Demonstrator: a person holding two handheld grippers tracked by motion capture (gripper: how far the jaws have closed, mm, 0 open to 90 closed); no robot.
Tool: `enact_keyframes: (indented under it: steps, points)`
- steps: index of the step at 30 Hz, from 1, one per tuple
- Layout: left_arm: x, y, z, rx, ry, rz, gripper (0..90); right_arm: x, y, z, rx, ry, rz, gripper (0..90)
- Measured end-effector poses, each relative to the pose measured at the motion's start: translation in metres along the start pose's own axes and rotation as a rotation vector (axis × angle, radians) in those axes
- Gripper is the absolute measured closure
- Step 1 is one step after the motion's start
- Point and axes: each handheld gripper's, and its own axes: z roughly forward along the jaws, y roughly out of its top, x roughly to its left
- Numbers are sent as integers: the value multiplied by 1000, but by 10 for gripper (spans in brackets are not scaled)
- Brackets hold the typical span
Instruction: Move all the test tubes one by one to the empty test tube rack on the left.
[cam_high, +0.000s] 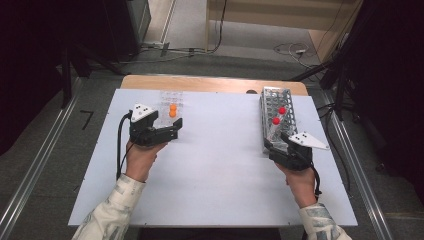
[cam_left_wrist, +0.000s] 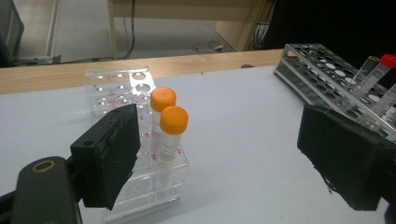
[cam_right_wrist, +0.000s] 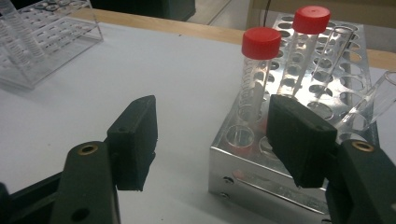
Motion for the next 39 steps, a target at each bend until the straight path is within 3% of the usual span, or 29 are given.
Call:
enact_keyframes:
  steps: [11, 22, 35, 39]
  points:
    - [-1, -1, 1, 6, -3, 6, 137, -6, 5, 21, 6, -48, 28, 399]
    - [-4, -2, 4, 12, -5, 17, 138, -18, 3, 40, 16, -62, 60, 501]
    - [-4, -4, 6, 17, -3, 18, 136, -19, 3, 47, -9, -79, 45, 697]
    - [-5, -4, 5, 18, -4, 18, 133, -20, 3, 46, -11, -82, 44, 710]
